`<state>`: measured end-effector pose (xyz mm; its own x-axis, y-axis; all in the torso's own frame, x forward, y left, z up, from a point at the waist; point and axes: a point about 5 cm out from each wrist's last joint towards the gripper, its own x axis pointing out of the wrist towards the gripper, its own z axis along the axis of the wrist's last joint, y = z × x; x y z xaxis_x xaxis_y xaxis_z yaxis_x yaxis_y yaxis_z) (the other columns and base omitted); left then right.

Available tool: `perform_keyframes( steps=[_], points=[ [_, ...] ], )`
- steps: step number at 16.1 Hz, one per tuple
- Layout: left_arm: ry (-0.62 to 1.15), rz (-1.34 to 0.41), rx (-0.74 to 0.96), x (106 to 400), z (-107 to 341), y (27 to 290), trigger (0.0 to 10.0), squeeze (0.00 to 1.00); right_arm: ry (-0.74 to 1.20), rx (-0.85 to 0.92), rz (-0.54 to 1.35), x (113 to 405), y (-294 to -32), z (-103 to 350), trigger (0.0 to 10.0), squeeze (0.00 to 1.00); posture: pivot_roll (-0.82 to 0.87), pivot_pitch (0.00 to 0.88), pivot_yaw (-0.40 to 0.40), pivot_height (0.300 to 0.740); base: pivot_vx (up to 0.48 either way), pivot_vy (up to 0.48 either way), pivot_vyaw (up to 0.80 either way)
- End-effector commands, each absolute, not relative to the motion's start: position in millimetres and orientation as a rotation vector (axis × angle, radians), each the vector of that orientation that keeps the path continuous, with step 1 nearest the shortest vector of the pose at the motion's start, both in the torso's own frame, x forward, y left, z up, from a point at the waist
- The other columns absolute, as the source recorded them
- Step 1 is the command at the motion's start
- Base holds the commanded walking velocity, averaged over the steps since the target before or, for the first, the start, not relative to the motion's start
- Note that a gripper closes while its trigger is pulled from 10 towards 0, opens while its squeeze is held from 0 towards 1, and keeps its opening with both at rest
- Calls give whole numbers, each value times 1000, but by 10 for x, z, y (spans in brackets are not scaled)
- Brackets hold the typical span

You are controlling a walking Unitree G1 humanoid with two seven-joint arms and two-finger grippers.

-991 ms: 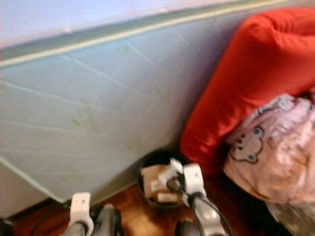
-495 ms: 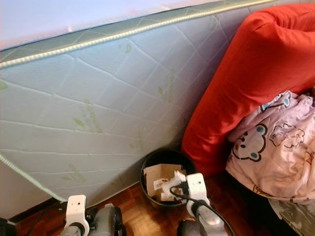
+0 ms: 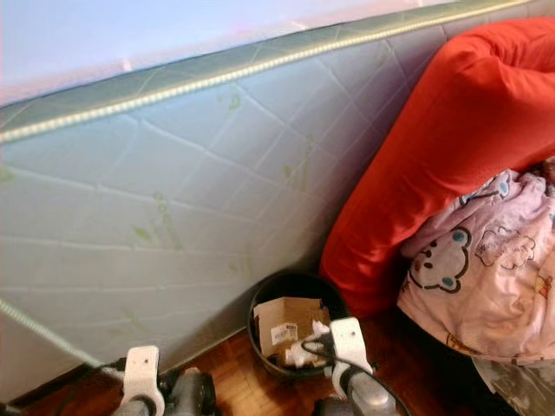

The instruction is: Clean up the room

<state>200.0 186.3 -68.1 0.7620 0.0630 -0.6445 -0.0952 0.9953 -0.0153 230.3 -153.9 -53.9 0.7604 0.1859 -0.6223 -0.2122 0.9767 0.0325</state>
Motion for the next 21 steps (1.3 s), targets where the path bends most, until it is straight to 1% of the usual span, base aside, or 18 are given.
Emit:
perform_keyframes(
  steps=[1, 2, 5, 10, 11, 13, 14, 15, 18, 20, 21],
  points=[
    [738, 75, -58, 1937, -731, 1816, 10000, 0, 708, -58, 206, 2231, -1574, -591, 10000, 0, -71, 129, -29, 637, 292, 0, 0],
    [738, 75, -61, 1937, -731, 1813, 10000, 0, 710, -52, 206, 2220, -1558, -599, 10000, 0, -69, 131, -29, 637, 274, 0, 0],
    [739, 66, -62, 1941, -732, 1792, 10000, 0, 715, -61, 218, 2221, -1529, -602, 10000, 0, -67, 133, -30, 637, 0, 0, 0],
    [739, 57, -69, 1937, -736, 1769, 10000, 0, 740, -74, 208, 2362, -1567, -535, 10000, 0, -54, 145, -31, 637, 0, 0, 0],
    [735, 56, -73, 1929, -737, 1763, 10000, 0, 740, -57, 183, 2392, -1588, -519, 10000, 0, -42, 153, -34, 637, 0, 0, 0],
    [728, 59, -76, 1913, -740, 1762, 10000, 0, 691, 26, 94, 2506, -1617, -437, 10000, 0, -32, 167, -34, 637, 0, 0, 0],
    [717, 64, -78, 1904, -738, 1772, 10000, 0, 646, 42, 83, 2626, -1580, -347, 10000, 0, -26, 177, -33, 637, 0, 0, 0],
    [707, 69, -77, 1905, -732, 1782, 10000, 0, 625, 47, 88, 2678, -1559, -305, 10000, 0, -23, 184, -34, 637, 0, 0, 0],
    [649, 81, -79, 1999, -662, 1823, 10000, 0, 587, 43, 106, 2801, -1506, -202, 10000, 0, -7, 209, -36, 637, 0, 0, 0],
    [577, 97, -90, 2145, -557, 1861, 10000, 0, 579, 55, 118, 2828, -1486, -178, 10000, 0, -4, 218, -38, 637, 0, 0, 0],
    [522, 92, -88, 2241, -479, 1861, 10000, 0, 574, 11, 141, 2821, -1487, -180, 10000, 0, 2, 228, -37, 637, 0, 0, 0]
  ],
)
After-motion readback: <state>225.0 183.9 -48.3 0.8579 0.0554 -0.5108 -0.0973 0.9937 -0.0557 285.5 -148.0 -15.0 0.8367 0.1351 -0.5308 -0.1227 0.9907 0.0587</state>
